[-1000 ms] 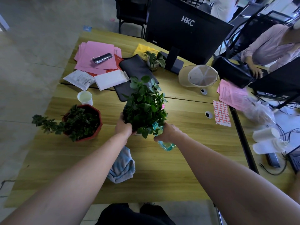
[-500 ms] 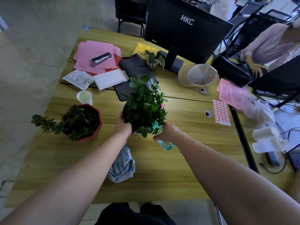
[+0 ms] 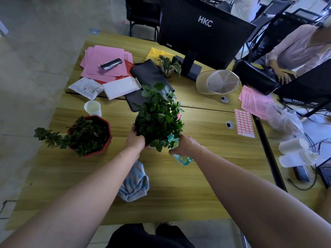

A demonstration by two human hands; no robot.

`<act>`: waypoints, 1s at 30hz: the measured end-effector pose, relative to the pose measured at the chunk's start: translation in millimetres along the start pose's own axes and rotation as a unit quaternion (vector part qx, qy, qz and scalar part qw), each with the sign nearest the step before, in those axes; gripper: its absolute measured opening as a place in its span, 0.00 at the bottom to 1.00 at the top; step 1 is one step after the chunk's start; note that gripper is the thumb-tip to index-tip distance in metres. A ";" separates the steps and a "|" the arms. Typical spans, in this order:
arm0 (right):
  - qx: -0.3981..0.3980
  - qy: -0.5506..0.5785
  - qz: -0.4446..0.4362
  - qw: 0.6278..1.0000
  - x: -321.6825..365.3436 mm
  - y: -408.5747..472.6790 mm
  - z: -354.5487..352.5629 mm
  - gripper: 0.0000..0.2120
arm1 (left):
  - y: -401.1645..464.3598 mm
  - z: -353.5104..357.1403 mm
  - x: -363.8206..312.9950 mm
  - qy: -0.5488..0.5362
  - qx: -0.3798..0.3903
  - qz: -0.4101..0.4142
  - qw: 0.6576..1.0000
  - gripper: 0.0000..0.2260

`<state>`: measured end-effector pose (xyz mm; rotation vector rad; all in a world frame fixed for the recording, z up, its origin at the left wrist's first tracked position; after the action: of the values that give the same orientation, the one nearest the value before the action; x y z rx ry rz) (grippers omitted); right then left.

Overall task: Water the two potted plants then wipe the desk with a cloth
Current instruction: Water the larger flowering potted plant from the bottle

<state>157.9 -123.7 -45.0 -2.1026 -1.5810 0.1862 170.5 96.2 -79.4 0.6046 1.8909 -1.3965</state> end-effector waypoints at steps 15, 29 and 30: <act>-0.003 0.031 -0.015 0.999 -4.6 4.9 6.1 0.41 | 2.9 2.7 3.0 0.001 -0.016 0.003 1.000 0.33; -0.036 0.071 -0.061 0.995 -14.7 5.5 17.0 0.41 | 11.6 7.6 18.3 -0.036 -0.057 -0.007 0.998 0.35; -0.035 0.070 -0.063 0.995 -15.4 5.6 17.6 0.41 | 10.8 8.5 20.2 -0.043 -0.061 -0.012 0.997 0.35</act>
<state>150.9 -133.8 -65.7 -2.0124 -1.6506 -0.0602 167.4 90.8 -103.1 0.4566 1.9039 -1.2893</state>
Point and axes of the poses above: each hand's wrist, its own y-axis towards the middle knuckle, its own z-axis out of the palm, x = y × z, the point moved 10 cm from there along y, towards the middle knuckle, and after that the axes turned 10 degrees about -x, right-handed, at the moved point
